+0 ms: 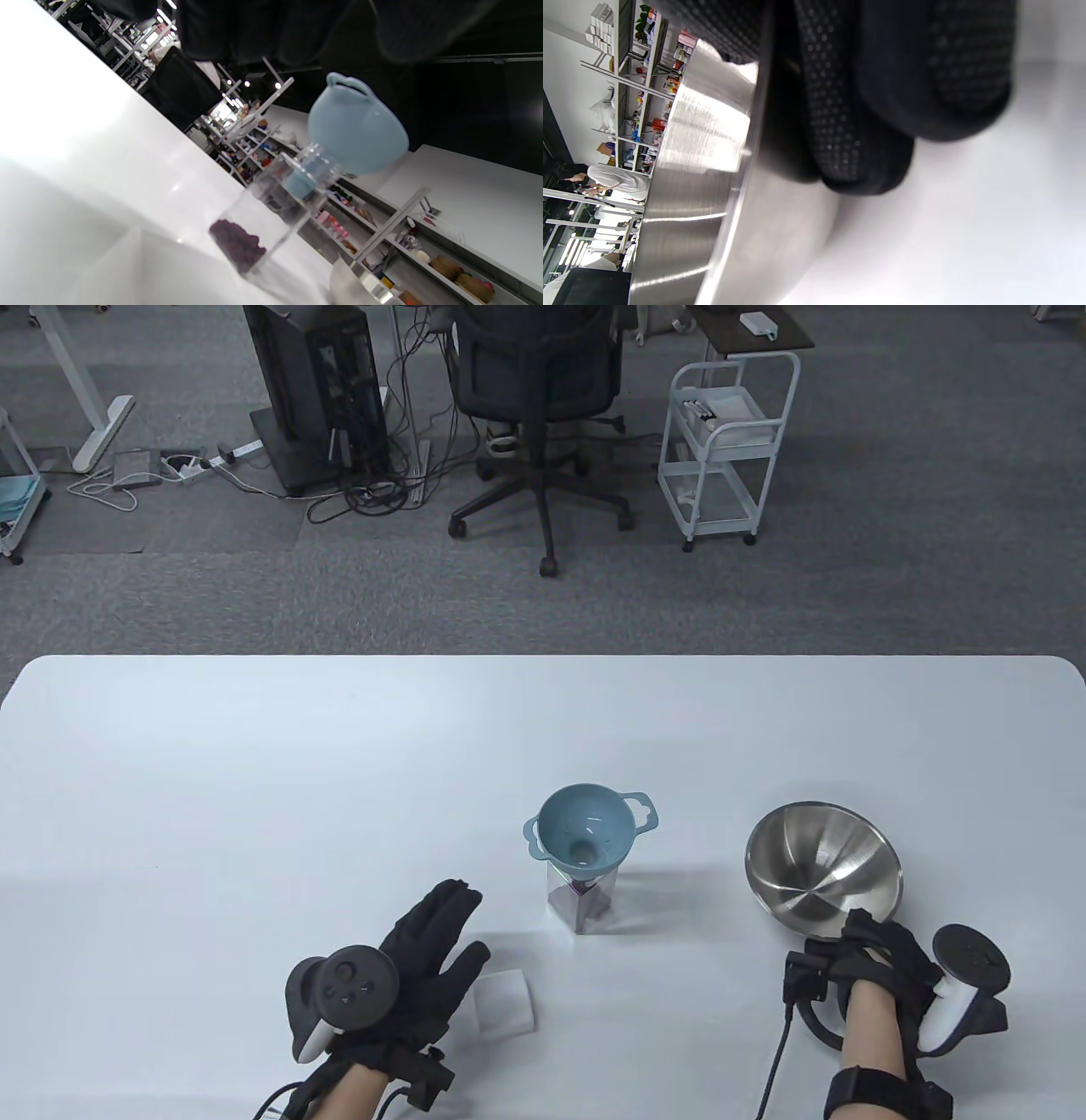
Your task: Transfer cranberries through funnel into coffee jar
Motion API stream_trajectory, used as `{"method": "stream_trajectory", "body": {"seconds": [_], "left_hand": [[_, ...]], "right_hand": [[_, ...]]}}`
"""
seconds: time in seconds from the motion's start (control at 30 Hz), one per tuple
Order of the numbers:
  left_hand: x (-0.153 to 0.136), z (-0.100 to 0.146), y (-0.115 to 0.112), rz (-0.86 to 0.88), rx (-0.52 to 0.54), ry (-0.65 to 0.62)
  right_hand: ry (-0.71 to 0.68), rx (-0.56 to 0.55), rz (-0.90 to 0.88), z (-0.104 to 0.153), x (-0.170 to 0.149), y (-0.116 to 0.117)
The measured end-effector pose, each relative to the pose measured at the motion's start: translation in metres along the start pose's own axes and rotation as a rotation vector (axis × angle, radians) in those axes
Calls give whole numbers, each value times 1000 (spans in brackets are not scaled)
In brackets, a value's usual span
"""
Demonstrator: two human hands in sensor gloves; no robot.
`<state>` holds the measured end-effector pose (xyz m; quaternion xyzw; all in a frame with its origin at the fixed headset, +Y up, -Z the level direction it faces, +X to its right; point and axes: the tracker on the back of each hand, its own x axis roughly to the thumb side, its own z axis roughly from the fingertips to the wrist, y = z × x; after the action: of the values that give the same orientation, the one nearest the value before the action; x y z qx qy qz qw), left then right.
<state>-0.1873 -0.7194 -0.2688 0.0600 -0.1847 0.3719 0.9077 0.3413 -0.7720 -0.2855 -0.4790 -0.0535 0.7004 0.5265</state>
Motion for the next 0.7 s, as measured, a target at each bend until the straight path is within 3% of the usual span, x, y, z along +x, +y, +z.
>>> {"method": "stream_trajectory", "body": {"seconds": [0.53, 0.7], "left_hand": [[0, 0, 0, 2, -1, -1], [0, 0, 0, 5, 1, 0]], "right_hand": [[-27, 28, 29, 0, 0, -1], [-91, -71, 143, 10, 9, -12]]}}
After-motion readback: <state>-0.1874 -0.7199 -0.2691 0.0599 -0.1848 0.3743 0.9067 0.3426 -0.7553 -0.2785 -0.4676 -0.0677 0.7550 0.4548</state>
